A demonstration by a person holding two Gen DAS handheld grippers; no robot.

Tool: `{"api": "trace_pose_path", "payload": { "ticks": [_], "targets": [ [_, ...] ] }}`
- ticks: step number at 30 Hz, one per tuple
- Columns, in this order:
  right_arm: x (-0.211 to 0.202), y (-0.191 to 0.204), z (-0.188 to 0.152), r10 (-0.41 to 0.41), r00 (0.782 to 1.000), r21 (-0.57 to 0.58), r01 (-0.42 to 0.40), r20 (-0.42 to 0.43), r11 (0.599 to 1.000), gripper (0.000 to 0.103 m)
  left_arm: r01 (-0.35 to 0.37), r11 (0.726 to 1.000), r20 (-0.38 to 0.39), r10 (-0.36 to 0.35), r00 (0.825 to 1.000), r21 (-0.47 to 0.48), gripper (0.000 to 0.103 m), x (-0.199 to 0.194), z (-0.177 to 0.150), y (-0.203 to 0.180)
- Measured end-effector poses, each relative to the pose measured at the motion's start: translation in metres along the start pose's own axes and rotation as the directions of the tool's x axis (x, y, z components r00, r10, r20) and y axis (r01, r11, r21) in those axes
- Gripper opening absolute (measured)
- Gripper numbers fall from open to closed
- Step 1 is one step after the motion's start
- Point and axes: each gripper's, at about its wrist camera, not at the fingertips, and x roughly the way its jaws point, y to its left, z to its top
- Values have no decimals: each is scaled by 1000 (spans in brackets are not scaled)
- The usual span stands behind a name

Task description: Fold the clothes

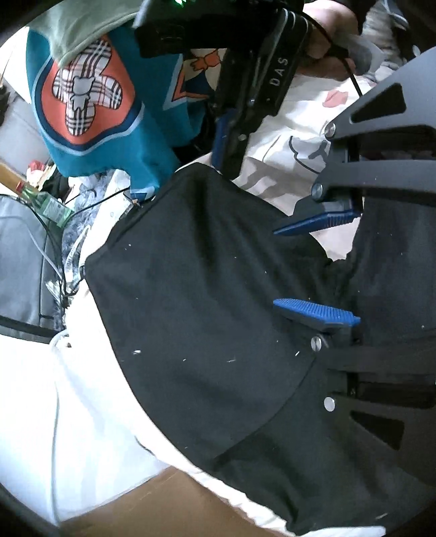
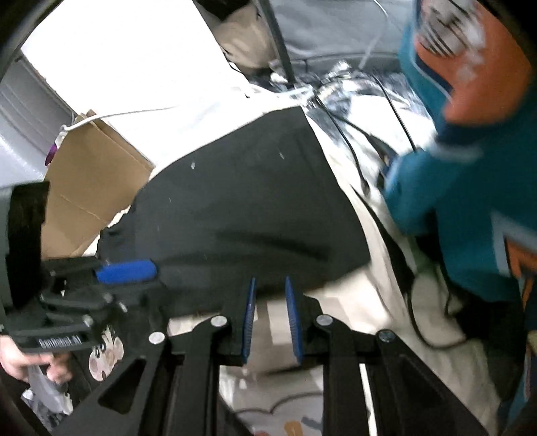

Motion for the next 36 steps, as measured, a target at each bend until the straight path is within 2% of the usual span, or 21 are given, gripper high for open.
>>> {"api": "trace_pose_path", "payload": {
  "ticks": [3,8,13,21,23,27,32,34,36],
  "targets": [
    [18,11,18,8,1000,-19,-8,8,1000,17,-14,1000,6,14,1000,-10,34,8,5,-1],
    [30,6,14,-14,1000,-23,13,-25,1000,17,-37,999,-2,37,999,-38,33,29,-5,-29],
    [32,-8,9,-45,998,-20,44,-36,999,17,-59,998,12,59,998,-31,33,26,-17,-39],
    [17,-9,2,-90,996,2,90,-2,996,17,-35,997,9,36,999,-61,33,1,-43,-40],
    [13,-3,0,-73,997,-13,73,3,997,17,-29,998,25,31,999,-64,34,-4,-48,-41],
    [7,8,-1,-21,1000,-45,21,6,999,19,-84,994,38,87,995,-72,34,-16,-63,-39],
    [5,21,-4,10,1000,-67,-11,-9,998,25,-132,970,31,142,989,-203,34,-36,-80,-25],
    [4,27,-4,32,999,-77,-35,-33,996,34,-127,951,9,135,991,-283,34,-51,-91,-16],
    [1,34,-6,53,997,-96,-59,-61,994,36,-130,937,-25,129,991,-326,34,-63,-99,-9]
  ]
}}
